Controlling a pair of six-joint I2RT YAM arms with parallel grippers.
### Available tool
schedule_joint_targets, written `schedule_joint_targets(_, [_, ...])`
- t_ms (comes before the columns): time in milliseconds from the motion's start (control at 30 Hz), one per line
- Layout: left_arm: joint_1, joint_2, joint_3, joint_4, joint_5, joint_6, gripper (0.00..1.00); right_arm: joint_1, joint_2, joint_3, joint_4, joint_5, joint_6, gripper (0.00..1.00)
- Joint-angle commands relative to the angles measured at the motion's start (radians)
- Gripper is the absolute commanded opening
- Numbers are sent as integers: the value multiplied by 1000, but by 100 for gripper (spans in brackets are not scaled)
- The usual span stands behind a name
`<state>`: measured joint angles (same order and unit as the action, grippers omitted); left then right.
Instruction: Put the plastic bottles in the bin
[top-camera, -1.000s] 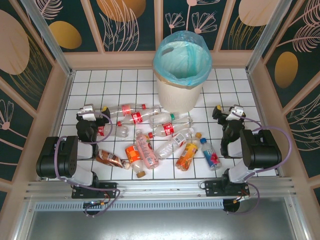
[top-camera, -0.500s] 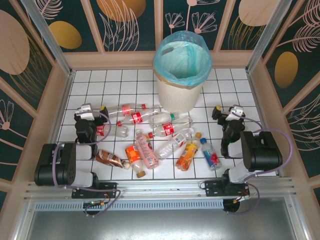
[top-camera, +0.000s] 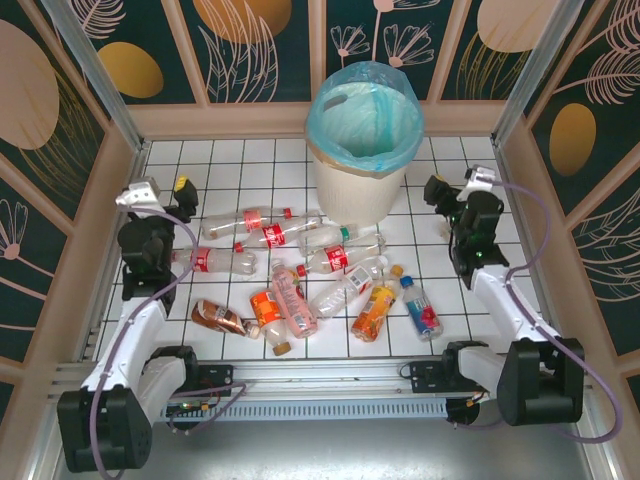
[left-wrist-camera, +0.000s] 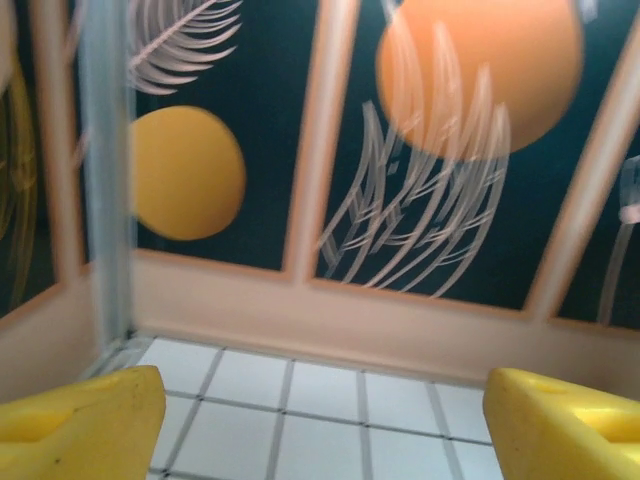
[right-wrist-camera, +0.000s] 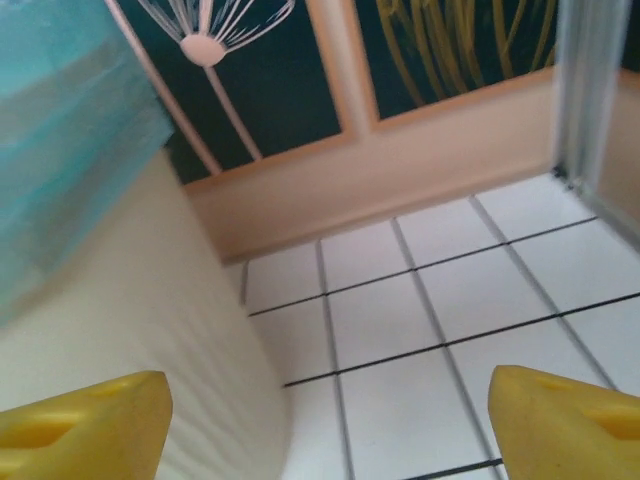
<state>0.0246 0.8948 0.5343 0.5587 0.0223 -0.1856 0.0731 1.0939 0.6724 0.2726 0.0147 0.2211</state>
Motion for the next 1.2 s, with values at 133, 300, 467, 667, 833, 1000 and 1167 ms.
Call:
schedule_joint_targets(133, [-242, 26, 200, -350, 232, 151, 77, 97, -25, 153, -645, -211, 119, 72])
schedule_joint_targets(300, [-494, 120, 324, -495, 273, 349, 77, 111, -8, 250, -818, -205, 56, 65])
schedule_joint_targets(467, [-682, 246, 393, -525, 356, 452, 77, 116, 27, 300, -938, -179, 14, 58])
schedule_joint_targets(667, [-881, 415, 433, -478, 361, 505, 77, 128, 29, 262, -988, -176, 65, 59])
schedule_joint_targets(833, [-984, 548, 494, -471, 437, 516, 77, 136, 26, 227, -1017, -141, 79, 56])
schedule_joint_targets(1000, [-1021, 605, 478, -405, 494, 468, 78, 136, 36, 155, -968, -130, 100, 53])
schedule_joint_targets(1167, [-1023, 599, 446, -357, 484, 427, 79, 139, 65, 78, -910, -125, 123, 53])
